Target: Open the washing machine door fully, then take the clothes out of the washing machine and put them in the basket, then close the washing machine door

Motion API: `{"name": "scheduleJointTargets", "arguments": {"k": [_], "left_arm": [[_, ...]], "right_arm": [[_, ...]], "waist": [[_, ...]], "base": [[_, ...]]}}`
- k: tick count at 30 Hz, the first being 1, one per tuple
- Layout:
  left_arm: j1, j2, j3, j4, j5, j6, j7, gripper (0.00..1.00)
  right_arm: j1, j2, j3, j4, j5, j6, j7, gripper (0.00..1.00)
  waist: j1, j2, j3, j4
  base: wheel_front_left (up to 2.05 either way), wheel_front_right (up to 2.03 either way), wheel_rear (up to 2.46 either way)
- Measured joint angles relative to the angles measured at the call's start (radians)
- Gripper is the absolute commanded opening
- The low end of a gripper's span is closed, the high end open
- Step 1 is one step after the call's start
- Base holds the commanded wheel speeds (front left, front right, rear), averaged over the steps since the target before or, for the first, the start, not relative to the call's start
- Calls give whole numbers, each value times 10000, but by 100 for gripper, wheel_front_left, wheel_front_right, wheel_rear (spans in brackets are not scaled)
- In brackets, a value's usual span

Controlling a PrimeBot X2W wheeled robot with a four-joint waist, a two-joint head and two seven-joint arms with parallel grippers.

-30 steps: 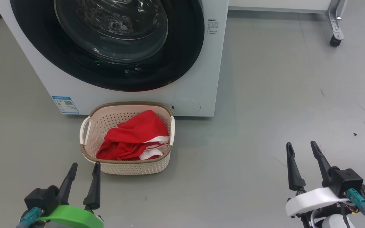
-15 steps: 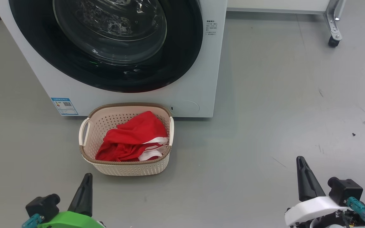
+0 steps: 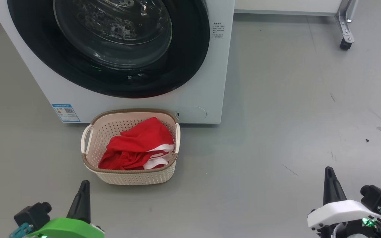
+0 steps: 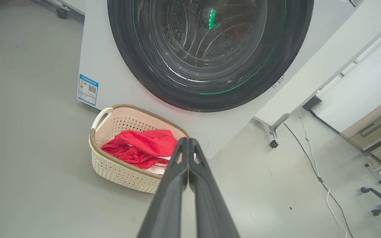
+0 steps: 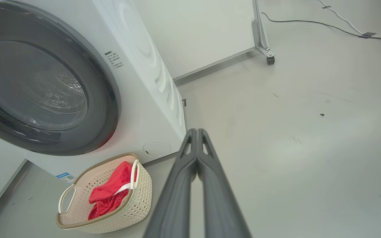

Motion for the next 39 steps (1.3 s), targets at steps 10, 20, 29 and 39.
{"name": "scheduleJointTargets", "arguments": {"k": [10,20,29,39], "left_arm": [[-4,-38,247,-33,-947,0,334,0],[-14,-61,539,-73,-1990,0,654,0],[-26,-90,807,-117,-2895,0,963,0],[-58,-144,1093,-186,-3981,0,1271,0]], "right_arm": [[-104,0,-201,31,1204,94,288,0],[-263,-23,-412,128,2537,201,675,0],[-372,-59,-604,192,3756,353,988,0],[-513,-81,-815,284,5095,449,1344,0]], "waist": [[0,0,-34,-44],[0,0,-73,-92],[0,0,-109,-136],[0,0,-148,-184]], "base": [[0,0,0],[0,0,0],[0,0,0],[0,0,0]]}}
